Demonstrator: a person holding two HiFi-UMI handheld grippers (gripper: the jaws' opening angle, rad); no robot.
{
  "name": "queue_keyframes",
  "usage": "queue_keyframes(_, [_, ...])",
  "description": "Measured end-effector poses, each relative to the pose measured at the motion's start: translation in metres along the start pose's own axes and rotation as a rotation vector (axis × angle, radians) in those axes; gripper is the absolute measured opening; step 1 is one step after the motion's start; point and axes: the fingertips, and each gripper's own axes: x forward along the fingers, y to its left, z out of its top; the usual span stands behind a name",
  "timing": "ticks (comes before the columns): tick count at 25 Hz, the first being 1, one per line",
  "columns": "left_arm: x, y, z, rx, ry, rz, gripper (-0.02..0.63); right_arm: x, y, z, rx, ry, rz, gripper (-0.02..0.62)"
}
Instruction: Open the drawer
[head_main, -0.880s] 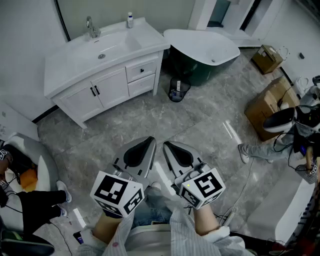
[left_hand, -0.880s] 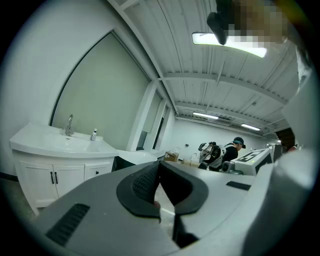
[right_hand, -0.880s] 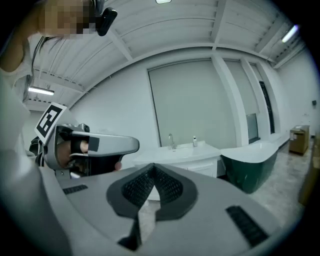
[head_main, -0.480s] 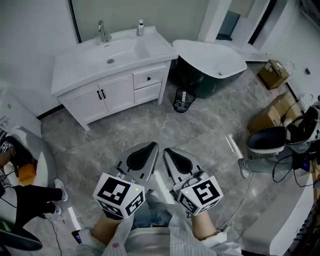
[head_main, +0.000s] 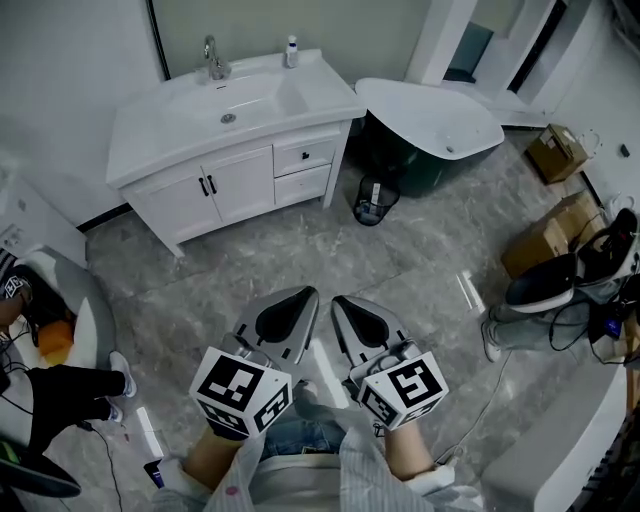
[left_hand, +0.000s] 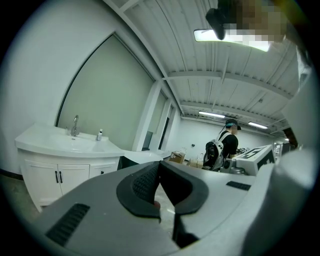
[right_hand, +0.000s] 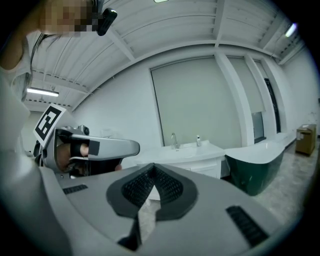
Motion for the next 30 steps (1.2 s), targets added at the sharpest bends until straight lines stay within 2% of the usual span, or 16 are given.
queue_keyframes(7, [0.036,0.048,0.01,-0.002,0.0,-0.003,0.017,0.051,-0.029,-0.004,0.025,0.019,-0.019,0.01])
queue_keyframes(18, [0.114,0.149,0.061,0.007,0.007,-0.055,0.017,0.161,-0.086,0.031,0.035,0.02,-0.088,0.011])
queue_keyframes(26, [0.133,0.192,0.077,0.025,0.026,-0.1,0.017,0.202,-0.105,0.039,0.053,0.012,-0.172,0.011])
queue_keyframes(30, [0.139,0.211,0.077,0.022,0.042,-0.1,0.017,0.218,-0.112,0.038,0.066,0.024,-0.186,0.011])
